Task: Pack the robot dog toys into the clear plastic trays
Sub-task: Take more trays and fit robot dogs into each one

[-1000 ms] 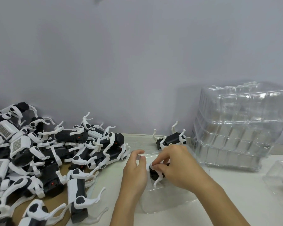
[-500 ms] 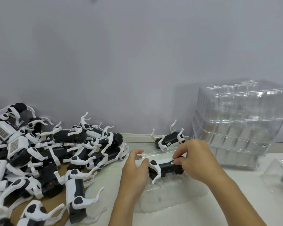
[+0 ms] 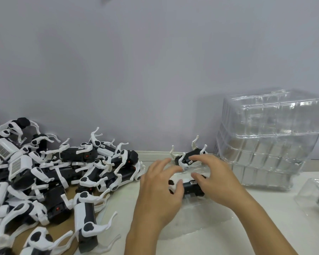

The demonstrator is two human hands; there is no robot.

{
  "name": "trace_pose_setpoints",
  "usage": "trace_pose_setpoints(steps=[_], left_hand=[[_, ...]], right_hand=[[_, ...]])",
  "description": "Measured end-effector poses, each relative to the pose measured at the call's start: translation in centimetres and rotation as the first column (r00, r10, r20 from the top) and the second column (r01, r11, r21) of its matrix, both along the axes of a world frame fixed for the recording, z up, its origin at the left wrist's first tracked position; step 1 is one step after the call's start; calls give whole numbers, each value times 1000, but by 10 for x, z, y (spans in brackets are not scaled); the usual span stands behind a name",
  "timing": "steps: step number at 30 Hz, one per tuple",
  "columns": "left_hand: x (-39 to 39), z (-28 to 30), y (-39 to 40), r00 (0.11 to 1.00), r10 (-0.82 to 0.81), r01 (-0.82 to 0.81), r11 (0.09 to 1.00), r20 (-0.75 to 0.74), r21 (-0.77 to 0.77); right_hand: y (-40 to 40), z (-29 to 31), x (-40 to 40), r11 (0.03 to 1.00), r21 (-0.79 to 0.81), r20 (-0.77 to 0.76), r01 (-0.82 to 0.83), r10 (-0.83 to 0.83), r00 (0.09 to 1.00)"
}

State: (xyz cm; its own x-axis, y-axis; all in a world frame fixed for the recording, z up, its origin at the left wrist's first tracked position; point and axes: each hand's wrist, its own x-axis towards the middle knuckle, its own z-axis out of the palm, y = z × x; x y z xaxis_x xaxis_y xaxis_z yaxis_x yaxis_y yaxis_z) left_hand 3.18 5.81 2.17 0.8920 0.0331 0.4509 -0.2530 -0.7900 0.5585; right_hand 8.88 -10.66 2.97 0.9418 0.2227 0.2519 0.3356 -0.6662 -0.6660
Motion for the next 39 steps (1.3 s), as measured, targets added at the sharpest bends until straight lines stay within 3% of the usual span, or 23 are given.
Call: trace_pose_setpoints(steps=[6, 13, 20, 25, 30, 33, 39], left_hand=[[-5, 1, 1, 938, 41, 5, 991, -345, 130], [-8, 5, 6, 886, 62, 37, 979, -459, 203], [-6, 2, 4, 925, 76, 12, 974, -373, 228], [-6, 4, 6, 962, 91, -25, 968, -256, 251], [-7, 14, 2, 992, 128, -128, 954, 18, 271], [-7, 19, 1, 978, 164, -191, 954, 130, 230], [-5, 18, 2, 949, 204, -252, 949, 239, 189]], right_hand=[[5, 2, -2, 996, 10, -42, -86, 86, 995], [1, 2, 1, 993, 28, -43, -117, 118, 992], [0, 0, 3, 989, 112, 6, -96, 96, 995], [-1, 6, 3, 946, 317, 84, -64, 39, 996], [-2, 17, 0, 768, 636, 215, -72, -88, 973], [-5, 20, -1, 676, 733, 171, -69, -84, 982], [-5, 17, -1, 669, 742, 92, -49, -29, 995]])
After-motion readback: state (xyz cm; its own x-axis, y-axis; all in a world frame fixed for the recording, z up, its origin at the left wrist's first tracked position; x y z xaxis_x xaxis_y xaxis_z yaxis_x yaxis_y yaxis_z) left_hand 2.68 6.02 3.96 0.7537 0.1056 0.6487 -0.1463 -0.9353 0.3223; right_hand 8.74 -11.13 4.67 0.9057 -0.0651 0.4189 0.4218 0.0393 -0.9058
